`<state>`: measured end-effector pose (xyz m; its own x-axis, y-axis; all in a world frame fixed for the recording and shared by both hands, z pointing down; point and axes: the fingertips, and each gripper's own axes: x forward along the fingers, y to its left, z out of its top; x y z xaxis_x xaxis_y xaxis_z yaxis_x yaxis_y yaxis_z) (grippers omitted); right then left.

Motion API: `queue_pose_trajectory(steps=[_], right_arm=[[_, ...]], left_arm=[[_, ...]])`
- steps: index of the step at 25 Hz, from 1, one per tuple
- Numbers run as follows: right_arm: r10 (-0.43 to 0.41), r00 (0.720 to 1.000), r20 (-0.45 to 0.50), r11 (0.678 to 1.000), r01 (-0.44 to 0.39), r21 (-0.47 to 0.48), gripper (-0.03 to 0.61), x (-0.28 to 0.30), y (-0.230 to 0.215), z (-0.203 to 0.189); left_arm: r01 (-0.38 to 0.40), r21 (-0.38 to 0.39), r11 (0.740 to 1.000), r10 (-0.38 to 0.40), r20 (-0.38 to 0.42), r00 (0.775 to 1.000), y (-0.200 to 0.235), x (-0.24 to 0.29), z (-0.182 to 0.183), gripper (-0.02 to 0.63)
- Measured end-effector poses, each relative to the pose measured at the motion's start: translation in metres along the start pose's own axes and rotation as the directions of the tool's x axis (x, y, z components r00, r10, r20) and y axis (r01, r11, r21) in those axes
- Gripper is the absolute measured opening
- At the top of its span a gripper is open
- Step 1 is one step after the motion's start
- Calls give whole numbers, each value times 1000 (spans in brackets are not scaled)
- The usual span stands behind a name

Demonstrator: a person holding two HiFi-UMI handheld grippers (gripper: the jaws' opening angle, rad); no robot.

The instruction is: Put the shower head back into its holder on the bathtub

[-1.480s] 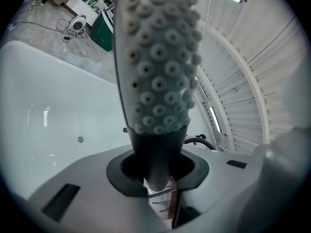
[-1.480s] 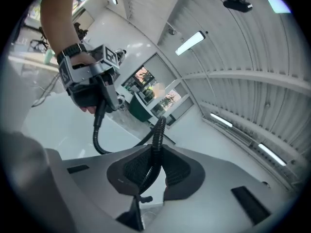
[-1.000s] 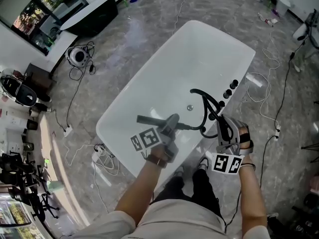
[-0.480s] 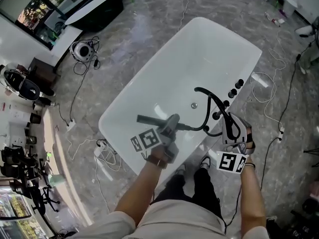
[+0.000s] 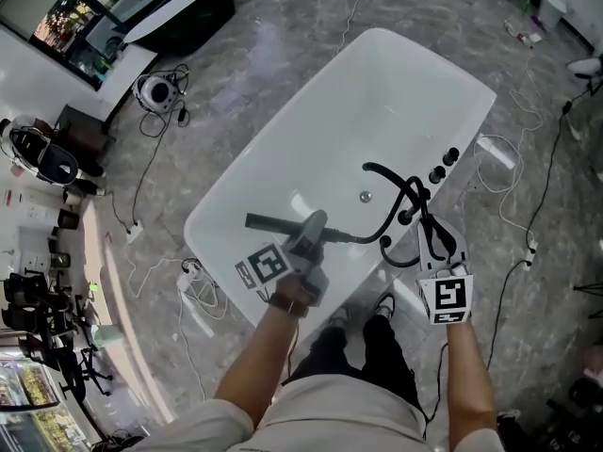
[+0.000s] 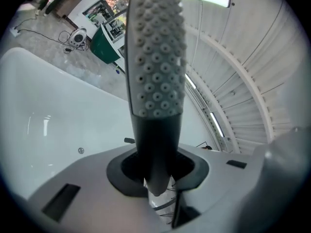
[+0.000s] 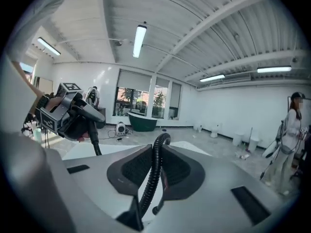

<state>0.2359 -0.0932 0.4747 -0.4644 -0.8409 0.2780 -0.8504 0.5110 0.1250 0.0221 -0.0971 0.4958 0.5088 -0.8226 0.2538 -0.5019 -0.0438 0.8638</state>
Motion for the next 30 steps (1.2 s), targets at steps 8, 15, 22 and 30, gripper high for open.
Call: queue_pose_trajectory(steps=[8, 15, 22, 30], right_arm=[[39, 997, -71, 998, -35, 56, 69, -14, -9, -35], [-60, 994, 96, 860, 100, -501, 69, -1, 9, 35], [-42, 996, 81, 792, 83, -605, 69, 19, 42, 0], [-9, 999, 32, 877, 23, -480, 69, 38, 50, -13]], left_arm=[[13, -13, 1000, -12, 65, 998, -26, -7, 17, 95], [37, -23, 999, -36, 44, 998, -17, -8, 14, 95], [38, -14, 999, -38, -4, 999, -2, -13, 7, 95], [42, -17, 999, -42, -11, 999, 13, -15, 8, 95]])
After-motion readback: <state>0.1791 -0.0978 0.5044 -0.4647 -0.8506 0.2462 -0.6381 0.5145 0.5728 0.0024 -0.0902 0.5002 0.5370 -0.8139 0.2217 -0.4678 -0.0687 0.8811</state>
